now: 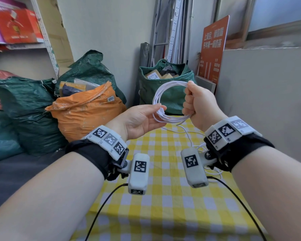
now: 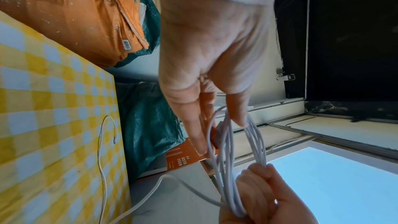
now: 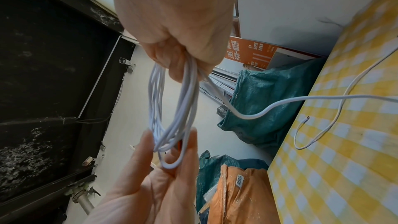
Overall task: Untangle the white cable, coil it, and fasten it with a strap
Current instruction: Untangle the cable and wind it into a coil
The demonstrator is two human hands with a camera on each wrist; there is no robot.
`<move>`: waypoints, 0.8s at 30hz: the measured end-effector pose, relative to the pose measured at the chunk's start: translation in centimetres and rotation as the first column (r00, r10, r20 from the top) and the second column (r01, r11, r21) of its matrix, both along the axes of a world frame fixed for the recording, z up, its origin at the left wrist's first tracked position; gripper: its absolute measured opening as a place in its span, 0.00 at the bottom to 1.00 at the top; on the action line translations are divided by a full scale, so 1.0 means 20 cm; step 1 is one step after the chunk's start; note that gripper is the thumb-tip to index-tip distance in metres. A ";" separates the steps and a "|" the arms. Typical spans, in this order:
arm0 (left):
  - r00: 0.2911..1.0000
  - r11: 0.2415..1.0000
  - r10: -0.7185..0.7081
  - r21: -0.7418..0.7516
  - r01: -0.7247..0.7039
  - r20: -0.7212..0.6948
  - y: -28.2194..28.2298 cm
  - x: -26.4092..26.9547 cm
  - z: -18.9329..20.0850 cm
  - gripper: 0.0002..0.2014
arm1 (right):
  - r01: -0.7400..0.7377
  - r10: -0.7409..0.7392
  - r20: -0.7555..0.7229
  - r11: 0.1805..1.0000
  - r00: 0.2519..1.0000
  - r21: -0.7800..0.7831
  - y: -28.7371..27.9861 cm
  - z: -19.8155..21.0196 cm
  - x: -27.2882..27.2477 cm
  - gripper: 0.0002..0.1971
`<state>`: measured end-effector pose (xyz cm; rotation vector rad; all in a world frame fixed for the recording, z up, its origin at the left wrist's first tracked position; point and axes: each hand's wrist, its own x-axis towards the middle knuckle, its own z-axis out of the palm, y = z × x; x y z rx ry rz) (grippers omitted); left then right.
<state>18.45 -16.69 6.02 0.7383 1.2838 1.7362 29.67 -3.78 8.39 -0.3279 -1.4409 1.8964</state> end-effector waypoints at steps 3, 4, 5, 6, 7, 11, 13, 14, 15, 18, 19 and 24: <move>0.999 1.000 0.026 -0.010 -0.026 -0.048 -0.01 -0.01 -0.01 0.09 | 0.005 -0.005 0.005 1.000 1.000 0.001 0.00 0.00 0.00 0.19; 0.999 1.000 0.022 -0.006 -0.022 -0.048 -0.01 -0.01 -0.01 0.09 | 0.007 -0.007 0.007 1.000 1.000 0.000 0.00 0.00 -0.01 0.19; 0.999 1.000 0.014 0.009 -0.014 -0.035 -0.02 -0.02 -0.02 0.10 | 0.008 -0.008 0.009 1.000 1.000 -0.004 0.00 0.00 -0.01 0.19; 1.000 0.999 0.003 0.035 -0.002 -0.004 -0.02 -0.02 -0.02 0.10 | 0.008 -0.008 0.009 1.000 1.000 -0.013 0.00 -0.01 -0.01 0.19; 0.999 0.998 -0.015 0.068 0.012 0.040 -0.03 -0.03 -0.01 0.10 | 0.005 -0.005 0.006 1.000 1.000 -0.026 0.00 -0.01 -0.02 0.19; 0.977 0.979 -0.144 0.169 0.116 0.160 -0.07 -0.05 -0.01 0.14 | -0.019 0.019 0.004 0.996 1.000 -0.083 0.00 -0.04 -0.03 0.19; 0.979 0.976 -0.161 0.168 0.139 0.128 -0.07 -0.05 -0.01 0.15 | -0.028 0.029 0.008 0.994 1.000 -0.102 0.00 -0.05 -0.03 0.19; 0.983 0.978 -0.152 0.158 0.135 0.102 -0.07 -0.04 -0.01 0.14 | -0.030 0.031 0.009 0.994 0.999 -0.109 0.00 -0.05 -0.03 0.19; 0.987 0.980 -0.141 0.151 0.128 0.080 -0.07 -0.04 -0.01 0.12 | -0.033 0.034 0.008 0.993 0.999 -0.117 0.00 -0.06 -0.03 0.19; 0.989 0.981 -0.140 0.143 0.133 0.038 -0.06 -0.03 -0.01 0.11 | -0.039 0.040 0.002 0.989 0.999 -0.146 0.00 -0.07 -0.03 0.19; 0.989 0.980 -0.144 0.138 0.140 0.021 -0.05 -0.03 -0.01 0.11 | -0.035 0.036 0.003 0.988 0.999 -0.152 0.00 -0.07 -0.03 0.19; 0.990 0.980 -0.124 0.147 0.132 -0.063 -0.03 -0.02 -0.02 0.10 | -0.019 0.022 0.011 0.987 1.000 -0.161 0.00 -0.08 -0.03 0.20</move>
